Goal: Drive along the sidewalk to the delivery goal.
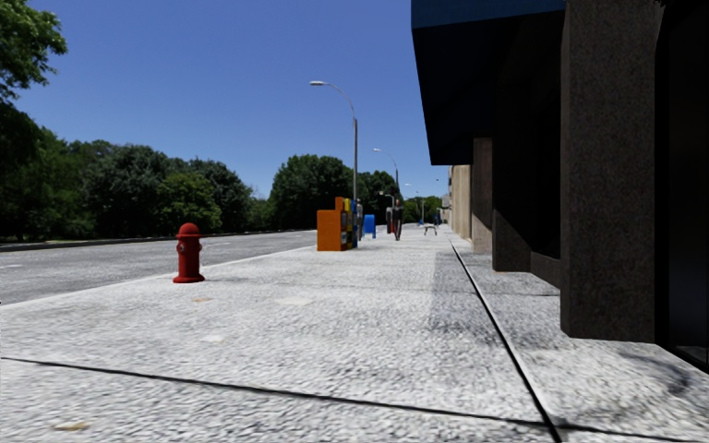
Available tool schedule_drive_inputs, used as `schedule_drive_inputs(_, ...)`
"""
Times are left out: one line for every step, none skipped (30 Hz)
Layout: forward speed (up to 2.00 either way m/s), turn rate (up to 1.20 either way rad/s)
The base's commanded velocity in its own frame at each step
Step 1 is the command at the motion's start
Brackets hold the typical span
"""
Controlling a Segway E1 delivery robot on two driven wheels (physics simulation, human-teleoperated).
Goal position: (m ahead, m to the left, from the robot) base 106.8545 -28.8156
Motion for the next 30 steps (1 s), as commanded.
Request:
schedule_drive_inputs(2.00,-0.41)
schedule_drive_inputs(2.00,-0.41)
schedule_drive_inputs(2.00,-0.41)
schedule_drive_inputs(2.00,-0.41)
schedule_drive_inputs(2.00,-0.41)
schedule_drive_inputs(2.00,-0.41)
schedule_drive_inputs(2.00,-0.41)
schedule_drive_inputs(2.00,-0.41)
schedule_drive_inputs(2.00,-0.41)
schedule_drive_inputs(2.00,-0.41)
schedule_drive_inputs(2.00,-0.41)
schedule_drive_inputs(2.00,-0.41)
schedule_drive_inputs(2.00,-0.41)
schedule_drive_inputs(2.00,-0.41)
schedule_drive_inputs(2.00,-0.41)
schedule_drive_inputs(2.00,-0.41)
schedule_drive_inputs(2.00,-0.41)
schedule_drive_inputs(2.00,-0.41)
schedule_drive_inputs(2.00,-0.41)
schedule_drive_inputs(2.00,-0.41)
schedule_drive_inputs(2.00,-0.41)
schedule_drive_inputs(2.00,-0.41)
schedule_drive_inputs(2.00,-0.41)
schedule_drive_inputs(2.00,-0.41)
schedule_drive_inputs(2.00,-0.41)
schedule_drive_inputs(2.00,-0.41)
schedule_drive_inputs(2.00,-0.41)
schedule_drive_inputs(2.00,-0.41)
schedule_drive_inputs(2.00,-0.41)
schedule_drive_inputs(2.00,-0.41)
